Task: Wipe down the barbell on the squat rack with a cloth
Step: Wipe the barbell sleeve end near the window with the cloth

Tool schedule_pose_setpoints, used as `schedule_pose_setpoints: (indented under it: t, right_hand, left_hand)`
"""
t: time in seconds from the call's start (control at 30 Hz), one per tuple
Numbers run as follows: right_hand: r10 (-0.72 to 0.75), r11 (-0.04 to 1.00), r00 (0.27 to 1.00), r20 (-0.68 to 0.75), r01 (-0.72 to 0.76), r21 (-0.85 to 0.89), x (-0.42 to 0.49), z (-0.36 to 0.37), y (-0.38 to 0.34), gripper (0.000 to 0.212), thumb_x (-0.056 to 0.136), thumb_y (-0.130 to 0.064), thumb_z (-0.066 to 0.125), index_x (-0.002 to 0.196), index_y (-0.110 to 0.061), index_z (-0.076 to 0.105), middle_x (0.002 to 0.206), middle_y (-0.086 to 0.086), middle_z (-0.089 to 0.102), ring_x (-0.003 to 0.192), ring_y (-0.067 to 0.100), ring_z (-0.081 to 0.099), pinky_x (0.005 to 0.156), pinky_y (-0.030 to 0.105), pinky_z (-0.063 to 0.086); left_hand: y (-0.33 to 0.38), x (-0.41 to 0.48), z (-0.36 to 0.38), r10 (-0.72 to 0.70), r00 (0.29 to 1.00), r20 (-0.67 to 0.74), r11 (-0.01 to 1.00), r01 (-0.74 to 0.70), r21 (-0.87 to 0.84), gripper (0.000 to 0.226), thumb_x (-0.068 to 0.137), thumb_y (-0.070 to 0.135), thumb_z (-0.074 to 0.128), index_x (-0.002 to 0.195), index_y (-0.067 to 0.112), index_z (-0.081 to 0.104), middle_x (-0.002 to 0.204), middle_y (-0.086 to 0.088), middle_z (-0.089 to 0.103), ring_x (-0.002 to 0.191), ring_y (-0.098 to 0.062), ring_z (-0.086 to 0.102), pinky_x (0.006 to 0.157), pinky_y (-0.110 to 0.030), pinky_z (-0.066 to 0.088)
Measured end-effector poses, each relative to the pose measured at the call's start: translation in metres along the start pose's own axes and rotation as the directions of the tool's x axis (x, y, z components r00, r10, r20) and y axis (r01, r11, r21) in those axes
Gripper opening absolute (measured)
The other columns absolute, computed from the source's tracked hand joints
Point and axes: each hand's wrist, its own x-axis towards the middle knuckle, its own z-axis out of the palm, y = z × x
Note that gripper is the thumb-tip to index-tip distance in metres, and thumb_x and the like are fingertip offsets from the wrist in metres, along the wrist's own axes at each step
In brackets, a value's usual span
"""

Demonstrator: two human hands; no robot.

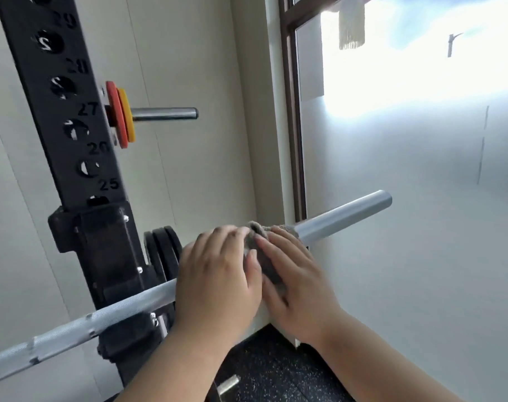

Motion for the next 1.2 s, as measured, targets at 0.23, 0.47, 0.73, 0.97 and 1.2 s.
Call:
schedule_pose_setpoints:
  t: [0.23, 0.47, 0.73, 0.97, 1.2]
  right_hand:
    - [-0.002, 0.948, 1.0, 0.019, 0.008, -0.318, 0.008, -0.016, 0.059, 0.048, 0.104, -0.039, 0.047, 0.143, -0.014, 0.057, 0.146, -0.001, 0.059, 0.143, 0.026, 0.049, 0.125, 0.058, 0.023]
    - [0.02, 0.969, 0.998, 0.06, -0.004, -0.246, 0.017, -0.013, 0.055, 0.048, 0.102, -0.036, 0.046, 0.148, -0.021, 0.053, 0.146, -0.003, 0.055, 0.143, 0.028, 0.045, 0.126, 0.054, 0.02]
    - [0.069, 0.924, 0.992, 0.109, -0.022, -0.382, 0.021, -0.034, 0.086, 0.045, 0.102, -0.04, 0.042, 0.14, -0.022, 0.058, 0.137, -0.005, 0.06, 0.132, 0.024, 0.054, 0.124, 0.054, 0.025]
    - [-0.039, 0.973, 0.979, 0.198, 0.083, -0.216, 0.011, -0.014, 0.049, 0.053, 0.102, -0.037, 0.05, 0.153, -0.022, 0.047, 0.152, 0.002, 0.05, 0.148, 0.028, 0.039, 0.126, 0.054, 0.021]
    - [0.178, 0.942, 0.983, 0.037, -0.159, -0.295, 0.025, -0.028, 0.074, 0.04, 0.1, -0.035, 0.045, 0.133, -0.02, 0.062, 0.135, -0.001, 0.064, 0.137, 0.029, 0.05, 0.127, 0.053, 0.021]
  left_hand:
    - [0.006, 0.025, 0.019, -0.137, 0.972, 0.192, 0.977, 0.101, 0.186, 0.067, 0.1, 0.059, 0.014, 0.129, 0.028, 0.065, 0.113, 0.009, 0.076, 0.103, -0.017, 0.071, 0.085, -0.039, 0.056]
    - [0.005, 0.022, 0.028, -0.087, 0.99, 0.113, 0.974, 0.06, 0.218, 0.056, 0.106, 0.051, 0.023, 0.122, 0.023, 0.069, 0.104, 0.01, 0.075, 0.092, -0.017, 0.071, 0.074, -0.038, 0.056]
    - [0.004, 0.017, 0.026, -0.031, 0.999, 0.022, 0.99, 0.028, 0.137, 0.045, 0.105, 0.04, 0.036, 0.125, 0.02, 0.072, 0.115, 0.008, 0.075, 0.104, -0.016, 0.07, 0.089, -0.039, 0.058]
    - [0.006, 0.016, 0.025, -0.019, 0.999, -0.041, 0.991, 0.024, 0.129, 0.041, 0.104, 0.028, 0.038, 0.123, 0.016, 0.072, 0.112, 0.004, 0.074, 0.103, -0.018, 0.067, 0.089, -0.039, 0.056]
    - [0.007, 0.022, 0.023, -0.125, 0.992, 0.03, 0.964, 0.115, 0.241, 0.05, 0.103, 0.04, 0.029, 0.122, 0.021, 0.072, 0.116, 0.007, 0.074, 0.107, -0.02, 0.068, 0.093, -0.041, 0.053]
